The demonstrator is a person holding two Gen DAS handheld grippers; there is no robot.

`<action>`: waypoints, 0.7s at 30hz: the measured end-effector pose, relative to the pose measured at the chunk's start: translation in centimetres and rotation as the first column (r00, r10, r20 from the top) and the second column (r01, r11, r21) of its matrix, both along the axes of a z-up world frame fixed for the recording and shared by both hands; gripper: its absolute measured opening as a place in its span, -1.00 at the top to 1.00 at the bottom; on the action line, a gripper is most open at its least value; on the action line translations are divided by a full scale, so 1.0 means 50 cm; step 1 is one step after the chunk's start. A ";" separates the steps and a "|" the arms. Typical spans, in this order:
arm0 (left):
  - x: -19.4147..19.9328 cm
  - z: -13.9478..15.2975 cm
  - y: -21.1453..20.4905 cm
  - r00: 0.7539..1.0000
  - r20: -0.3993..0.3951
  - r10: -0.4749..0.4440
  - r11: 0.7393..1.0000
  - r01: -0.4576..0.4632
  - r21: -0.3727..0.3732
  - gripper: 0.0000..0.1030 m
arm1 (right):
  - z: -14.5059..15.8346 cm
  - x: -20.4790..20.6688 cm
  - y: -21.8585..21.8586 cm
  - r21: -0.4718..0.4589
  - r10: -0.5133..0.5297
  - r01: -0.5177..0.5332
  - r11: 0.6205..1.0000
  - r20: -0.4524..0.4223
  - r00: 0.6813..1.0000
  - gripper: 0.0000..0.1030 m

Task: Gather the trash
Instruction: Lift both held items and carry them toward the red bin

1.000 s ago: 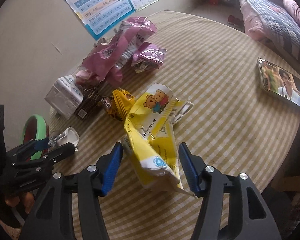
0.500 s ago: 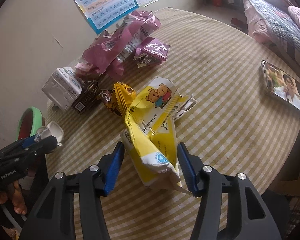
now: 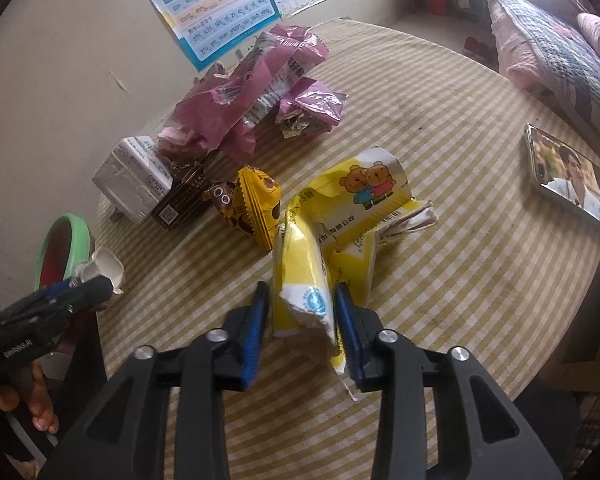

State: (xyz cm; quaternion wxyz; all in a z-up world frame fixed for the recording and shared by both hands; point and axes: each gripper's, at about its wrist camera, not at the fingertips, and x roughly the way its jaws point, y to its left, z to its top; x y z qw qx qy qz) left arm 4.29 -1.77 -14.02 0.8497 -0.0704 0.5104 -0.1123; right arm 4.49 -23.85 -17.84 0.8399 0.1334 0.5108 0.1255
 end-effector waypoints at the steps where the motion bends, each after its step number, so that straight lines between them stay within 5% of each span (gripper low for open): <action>1: 0.000 -0.001 0.001 1.000 0.001 0.000 1.000 0.000 0.001 -0.25 | 0.000 0.000 -0.002 0.004 -0.008 0.008 1.000 0.001 1.000 0.10; 7: 0.005 -0.024 -0.007 0.999 -0.031 -0.009 1.000 0.010 0.011 -0.38 | -0.003 -0.001 -0.009 -0.001 -0.016 0.016 1.000 -0.005 1.000 0.05; 9: 0.004 -0.032 -0.012 0.999 -0.047 -0.019 1.000 0.020 0.013 -0.38 | -0.004 -0.001 -0.002 -0.018 -0.009 0.008 1.000 -0.008 1.000 0.11; 11: 0.003 -0.037 -0.018 0.998 -0.059 -0.028 0.999 0.029 0.016 -0.29 | -0.004 -0.001 0.002 -0.029 -0.007 0.007 1.000 -0.007 1.000 0.41; 21: -0.008 -0.009 0.015 1.000 -0.009 0.018 1.000 -0.018 -0.019 -0.26 | 0.043 -0.019 0.012 -0.029 -0.020 0.022 0.999 0.066 0.998 0.50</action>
